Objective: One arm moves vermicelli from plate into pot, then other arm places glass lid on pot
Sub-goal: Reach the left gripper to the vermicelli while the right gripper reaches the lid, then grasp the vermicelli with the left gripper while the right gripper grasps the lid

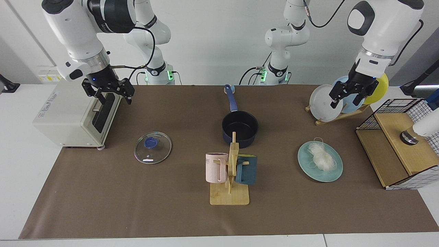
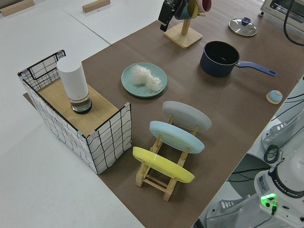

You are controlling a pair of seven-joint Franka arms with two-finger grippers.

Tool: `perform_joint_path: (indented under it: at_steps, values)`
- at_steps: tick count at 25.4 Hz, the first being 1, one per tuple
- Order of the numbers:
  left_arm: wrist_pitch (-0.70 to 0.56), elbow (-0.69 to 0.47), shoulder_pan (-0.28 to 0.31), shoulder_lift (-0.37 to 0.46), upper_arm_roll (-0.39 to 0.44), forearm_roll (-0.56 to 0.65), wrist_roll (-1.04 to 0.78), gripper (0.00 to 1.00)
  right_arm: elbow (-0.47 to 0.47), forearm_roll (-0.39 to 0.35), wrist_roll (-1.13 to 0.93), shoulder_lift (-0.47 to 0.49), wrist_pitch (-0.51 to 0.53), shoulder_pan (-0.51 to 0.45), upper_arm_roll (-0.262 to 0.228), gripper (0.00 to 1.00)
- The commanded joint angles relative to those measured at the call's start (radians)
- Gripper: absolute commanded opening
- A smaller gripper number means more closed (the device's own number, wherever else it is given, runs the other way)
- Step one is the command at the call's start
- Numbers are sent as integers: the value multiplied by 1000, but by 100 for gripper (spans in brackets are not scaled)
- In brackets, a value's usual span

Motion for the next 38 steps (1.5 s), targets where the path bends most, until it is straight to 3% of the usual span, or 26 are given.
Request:
perform_joint_path:
  at_steps: [1, 4, 12, 23, 30, 38]
  values:
    - [72, -11, -5, 72, 19, 17, 0, 100, -53, -16, 59, 20, 80, -1, 22, 100]
    - [118, -16, -13, 142, 19, 18, -15, 100, -91, -16, 87, 31, 130, -1, 41, 100]
    - [141, -68, -3, 138, 49, 29, 34, 100, -196, -16, 105, 58, 258, 4, 47, 100]
    - [273, -111, -16, 241, 48, 30, -58, 100, -314, -36, 211, 123, 452, 21, 74, 100]
    - [380, -113, -30, 360, 35, 30, -158, 100, -380, -49, 248, 157, 550, 25, 74, 100]
    - [392, -129, -30, 380, 35, 32, -161, 100, -398, -49, 272, 198, 579, 27, 74, 100]
